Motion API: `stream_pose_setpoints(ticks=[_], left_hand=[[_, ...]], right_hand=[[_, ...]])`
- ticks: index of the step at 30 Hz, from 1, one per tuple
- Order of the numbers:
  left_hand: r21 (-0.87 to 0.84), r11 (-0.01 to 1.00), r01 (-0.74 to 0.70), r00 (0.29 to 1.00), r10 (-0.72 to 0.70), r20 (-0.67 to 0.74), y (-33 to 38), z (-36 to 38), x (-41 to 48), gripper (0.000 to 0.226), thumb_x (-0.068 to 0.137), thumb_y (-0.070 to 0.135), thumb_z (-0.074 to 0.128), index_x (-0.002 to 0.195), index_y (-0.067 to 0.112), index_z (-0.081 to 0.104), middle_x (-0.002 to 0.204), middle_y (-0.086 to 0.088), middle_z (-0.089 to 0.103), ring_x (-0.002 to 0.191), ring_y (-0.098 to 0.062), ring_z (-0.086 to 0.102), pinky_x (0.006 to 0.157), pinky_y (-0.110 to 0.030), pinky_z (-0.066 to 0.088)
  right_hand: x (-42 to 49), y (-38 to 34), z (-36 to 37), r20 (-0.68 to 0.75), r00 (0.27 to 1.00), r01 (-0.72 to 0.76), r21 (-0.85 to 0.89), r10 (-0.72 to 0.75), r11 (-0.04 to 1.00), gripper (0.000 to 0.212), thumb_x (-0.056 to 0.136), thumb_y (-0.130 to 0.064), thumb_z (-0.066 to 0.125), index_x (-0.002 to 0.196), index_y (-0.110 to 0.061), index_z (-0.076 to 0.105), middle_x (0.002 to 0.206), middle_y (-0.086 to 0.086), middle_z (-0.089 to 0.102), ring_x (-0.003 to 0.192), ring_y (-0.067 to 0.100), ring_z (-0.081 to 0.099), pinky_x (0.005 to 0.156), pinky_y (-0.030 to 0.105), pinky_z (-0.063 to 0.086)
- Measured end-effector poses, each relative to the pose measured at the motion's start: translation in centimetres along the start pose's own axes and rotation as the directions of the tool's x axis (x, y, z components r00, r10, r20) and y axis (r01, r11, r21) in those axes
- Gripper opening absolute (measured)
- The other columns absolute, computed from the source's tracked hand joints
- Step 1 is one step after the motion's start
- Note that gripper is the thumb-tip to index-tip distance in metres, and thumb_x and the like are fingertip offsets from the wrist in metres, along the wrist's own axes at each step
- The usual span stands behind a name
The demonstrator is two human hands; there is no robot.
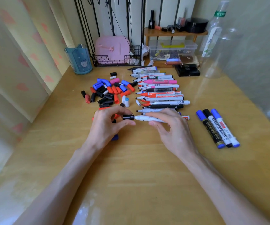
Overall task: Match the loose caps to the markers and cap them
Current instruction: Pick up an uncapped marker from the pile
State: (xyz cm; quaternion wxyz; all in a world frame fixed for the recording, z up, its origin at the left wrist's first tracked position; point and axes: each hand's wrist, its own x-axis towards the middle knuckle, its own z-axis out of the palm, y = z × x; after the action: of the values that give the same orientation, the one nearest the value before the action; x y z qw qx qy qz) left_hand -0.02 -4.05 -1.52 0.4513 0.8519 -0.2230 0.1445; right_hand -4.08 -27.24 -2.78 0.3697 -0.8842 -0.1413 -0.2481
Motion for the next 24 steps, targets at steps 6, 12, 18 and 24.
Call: stream_pose_setpoints(ticks=[6,12,18,24], left_hand=[[-0.037,0.999,0.002,1.0,-0.002,0.002,0.3,0.8,-0.5,0.029,0.073,0.049,0.086,0.092,0.028,0.079,0.077,0.013,0.069,0.058,-0.023,0.048,0.061,-0.041,0.046],[-0.011,1.0,-0.022,1.0,0.022,-0.003,0.7,0.9,-0.5,0.03,0.074,0.051,0.083,0.091,0.027,0.08,0.077,0.016,0.07,0.061,-0.019,0.047,0.06,-0.039,0.046],[-0.003,1.0,0.017,0.998,-0.016,0.061,0.7,0.4,0.0,0.018,0.081,0.036,0.085,0.097,0.027,0.081,0.079,0.027,0.07,0.069,-0.005,0.059,0.062,-0.02,0.046],[0.14,0.99,0.02,0.992,-0.037,0.117,-1.5,-1.2,0.3,0.02,0.087,0.047,0.076,0.099,0.03,0.078,0.089,0.024,0.069,0.089,-0.005,0.063,0.078,-0.019,0.047]], right_hand=[[-0.3,-0.4,0.2,-0.011,0.999,0.05,-0.029,-0.051,0.998,0.025,0.091,-0.011,0.078,0.115,-0.018,0.079,0.094,-0.004,0.068,0.091,0.019,0.063,0.084,0.03,0.05],[-0.4,-0.4,0.1,-0.035,0.997,0.069,-0.036,-0.071,0.997,0.029,0.089,-0.004,0.078,0.114,-0.018,0.08,0.091,-0.003,0.068,0.087,0.018,0.063,0.081,0.027,0.05],[0.2,-0.3,-0.2,-0.025,0.999,0.032,0.027,-0.031,0.999,0.028,0.088,-0.005,0.078,0.112,-0.019,0.081,0.092,-0.003,0.071,0.088,0.017,0.064,0.079,0.028,0.051],[0.7,1.0,-0.9,-0.136,0.99,-0.031,-0.032,0.027,0.999,0.031,0.087,-0.001,0.079,0.112,-0.017,0.08,0.096,-0.003,0.071,0.093,0.018,0.065,0.083,0.034,0.053]])
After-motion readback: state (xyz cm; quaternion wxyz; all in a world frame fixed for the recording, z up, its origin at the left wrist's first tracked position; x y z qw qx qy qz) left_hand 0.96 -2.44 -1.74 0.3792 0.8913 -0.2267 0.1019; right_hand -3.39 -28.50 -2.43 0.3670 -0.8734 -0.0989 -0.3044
